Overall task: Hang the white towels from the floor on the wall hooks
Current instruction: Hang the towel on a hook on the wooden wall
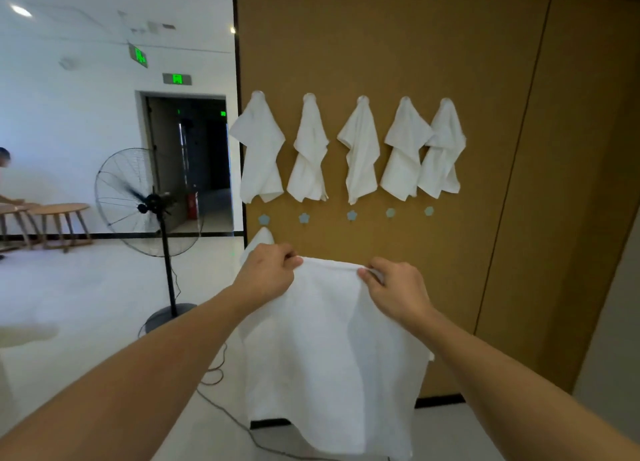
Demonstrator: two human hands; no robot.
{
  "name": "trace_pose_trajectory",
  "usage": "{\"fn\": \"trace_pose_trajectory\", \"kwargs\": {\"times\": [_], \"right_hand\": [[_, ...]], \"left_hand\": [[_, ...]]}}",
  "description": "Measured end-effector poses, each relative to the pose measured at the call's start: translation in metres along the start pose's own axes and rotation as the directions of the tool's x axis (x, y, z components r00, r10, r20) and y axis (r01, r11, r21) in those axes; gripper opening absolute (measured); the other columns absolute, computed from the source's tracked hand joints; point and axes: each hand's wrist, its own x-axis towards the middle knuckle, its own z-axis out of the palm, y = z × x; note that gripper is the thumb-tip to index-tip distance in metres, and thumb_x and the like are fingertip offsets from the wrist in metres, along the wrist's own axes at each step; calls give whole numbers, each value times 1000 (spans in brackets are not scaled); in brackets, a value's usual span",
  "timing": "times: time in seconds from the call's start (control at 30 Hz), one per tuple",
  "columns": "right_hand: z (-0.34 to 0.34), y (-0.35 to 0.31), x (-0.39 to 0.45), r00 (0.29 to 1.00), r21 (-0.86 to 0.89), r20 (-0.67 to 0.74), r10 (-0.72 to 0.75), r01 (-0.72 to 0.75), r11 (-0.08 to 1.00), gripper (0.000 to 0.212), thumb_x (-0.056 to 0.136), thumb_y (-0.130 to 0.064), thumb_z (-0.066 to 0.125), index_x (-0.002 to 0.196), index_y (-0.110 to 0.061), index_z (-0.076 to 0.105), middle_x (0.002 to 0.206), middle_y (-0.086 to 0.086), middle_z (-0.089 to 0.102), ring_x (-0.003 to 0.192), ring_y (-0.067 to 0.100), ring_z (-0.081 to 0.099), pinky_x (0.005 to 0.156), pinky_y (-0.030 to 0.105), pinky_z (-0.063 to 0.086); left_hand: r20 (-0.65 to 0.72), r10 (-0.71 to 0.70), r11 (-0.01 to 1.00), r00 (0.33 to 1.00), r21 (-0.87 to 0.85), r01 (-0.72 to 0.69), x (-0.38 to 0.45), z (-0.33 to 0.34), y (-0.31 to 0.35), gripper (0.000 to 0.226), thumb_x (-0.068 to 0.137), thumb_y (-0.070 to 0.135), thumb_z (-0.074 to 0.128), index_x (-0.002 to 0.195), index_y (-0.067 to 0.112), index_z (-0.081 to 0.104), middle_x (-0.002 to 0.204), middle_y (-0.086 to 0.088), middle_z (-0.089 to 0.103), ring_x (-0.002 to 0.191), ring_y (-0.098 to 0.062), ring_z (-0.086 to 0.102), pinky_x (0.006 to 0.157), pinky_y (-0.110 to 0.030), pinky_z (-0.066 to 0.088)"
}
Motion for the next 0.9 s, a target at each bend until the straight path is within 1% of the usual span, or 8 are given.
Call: {"fn": "trace_pose_trajectory", "kwargs": {"times": [0.23,0.37,0.47,0.57,0.63,0.7,0.77,0.9], "right_hand": [[80,52,86,992,-28,34,-120,121,992,28,98,-41,48,94,-21,67,74,-4,68,66,18,62,64,33,52],[132,70,137,965,-63,-30,-259,257,964,22,96,-36,54,95,-19,68,70,-3,67,59,19,61,53,30,48],[169,80,177,945,-73,-90,-316,310,948,14,93,-28,61,102,-19,67,70,-4,68,56,16,61,49,26,47],[205,92,220,894,-75,-77,-441,436,897,17,86,-9,68,102,-13,69,66,2,65,53,20,59,47,33,51],[228,102,248,849,-128,-25,-528,521,844,29,75,1,74,101,-12,74,65,3,64,51,21,57,46,30,50],[249,111,276,833,-198,27,-553,546,814,38,68,-1,80,104,-14,75,61,3,59,48,21,53,42,27,45],[269,118,298,851,-278,84,-518,520,808,44,65,-9,85,107,-19,75,57,2,55,44,19,51,40,24,40],[317,136,338,872,-356,115,-477,484,799,44,67,-21,85,109,-25,74,53,-1,50,40,17,48,40,21,33]], "left_hand": [[-8,8,1000,1000,25,-7,83,53,-50,18,96,30,56,87,18,65,73,6,59,71,-12,55,61,-25,38],[-22,53,998,998,-16,-54,137,81,-90,4,93,26,62,93,22,62,72,9,55,69,-10,52,64,-22,37],[-42,135,989,990,-49,-137,182,103,-121,5,92,20,64,91,23,60,71,10,57,66,-6,52,63,-21,39],[6,174,981,985,-90,-173,230,123,-151,18,93,12,60,93,23,75,94,11,71,85,-1,59,84,-18,44],[69,180,981,981,-84,-174,261,132,-172,29,93,5,56,97,24,78,108,9,73,101,-6,61,99,-21,42],[92,206,978,974,-34,-204,291,143,-192,31,93,5,56,102,25,78,113,5,72,108,-12,62,103,-21,40],[117,227,971,967,54,-234,315,158,-209,31,95,8,55,109,27,75,118,2,70,112,-17,62,103,-22,40],[164,241,937,957,217,-273,352,194,-241,40,97,10,47,126,31,65,127,-4,64,113,-24,61,102,-28,42]]}}
